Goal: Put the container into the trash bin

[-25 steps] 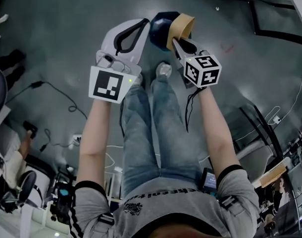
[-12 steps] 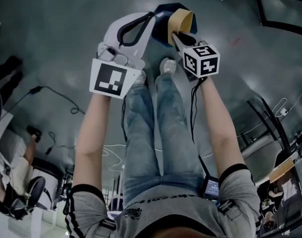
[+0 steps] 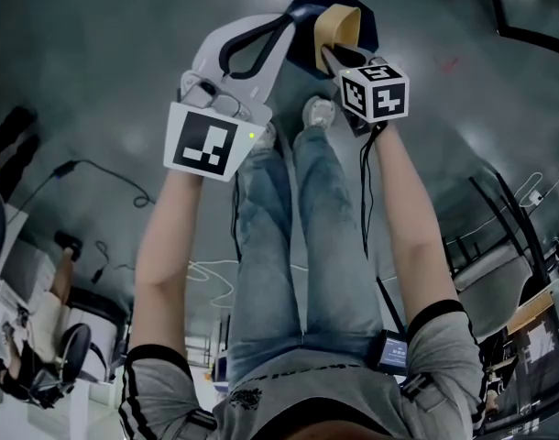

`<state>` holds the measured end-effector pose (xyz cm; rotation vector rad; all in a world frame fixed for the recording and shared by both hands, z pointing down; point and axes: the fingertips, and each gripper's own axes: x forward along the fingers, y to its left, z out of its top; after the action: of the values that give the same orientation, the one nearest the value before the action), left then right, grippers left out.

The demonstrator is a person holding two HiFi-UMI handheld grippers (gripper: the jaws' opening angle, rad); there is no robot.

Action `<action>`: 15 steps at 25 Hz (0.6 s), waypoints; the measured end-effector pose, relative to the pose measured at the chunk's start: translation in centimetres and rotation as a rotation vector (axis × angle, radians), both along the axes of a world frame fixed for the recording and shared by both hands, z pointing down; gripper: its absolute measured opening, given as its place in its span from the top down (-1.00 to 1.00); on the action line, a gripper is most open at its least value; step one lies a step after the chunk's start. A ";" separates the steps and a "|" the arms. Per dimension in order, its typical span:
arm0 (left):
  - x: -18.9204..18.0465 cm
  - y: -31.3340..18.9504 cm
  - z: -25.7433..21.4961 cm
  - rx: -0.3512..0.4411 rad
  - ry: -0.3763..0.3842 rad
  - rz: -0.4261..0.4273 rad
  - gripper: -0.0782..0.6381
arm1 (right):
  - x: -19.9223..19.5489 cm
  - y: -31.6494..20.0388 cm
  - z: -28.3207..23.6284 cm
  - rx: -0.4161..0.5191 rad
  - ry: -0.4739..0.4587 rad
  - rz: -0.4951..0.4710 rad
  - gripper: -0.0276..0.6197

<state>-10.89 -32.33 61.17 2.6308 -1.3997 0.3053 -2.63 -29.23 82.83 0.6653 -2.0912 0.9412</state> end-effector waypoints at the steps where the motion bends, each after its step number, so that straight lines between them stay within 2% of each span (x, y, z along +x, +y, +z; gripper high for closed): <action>1: -0.1 0.0 0.3 -0.001 -0.013 0.007 0.73 | 0.0 -0.2 0.4 -0.002 0.001 0.001 0.85; 7: -0.1 0.4 1.6 -0.010 -0.081 0.059 0.73 | -0.1 -0.9 3.3 -0.049 0.026 0.037 0.85; 15: -0.4 -0.5 3.6 -0.009 -0.088 0.059 0.73 | 0.7 -1.6 6.4 -0.115 0.103 0.100 0.84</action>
<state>-11.32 -32.83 64.82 2.6857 -1.3452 0.4388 -1.93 -30.81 89.20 0.7480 -1.9135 1.0518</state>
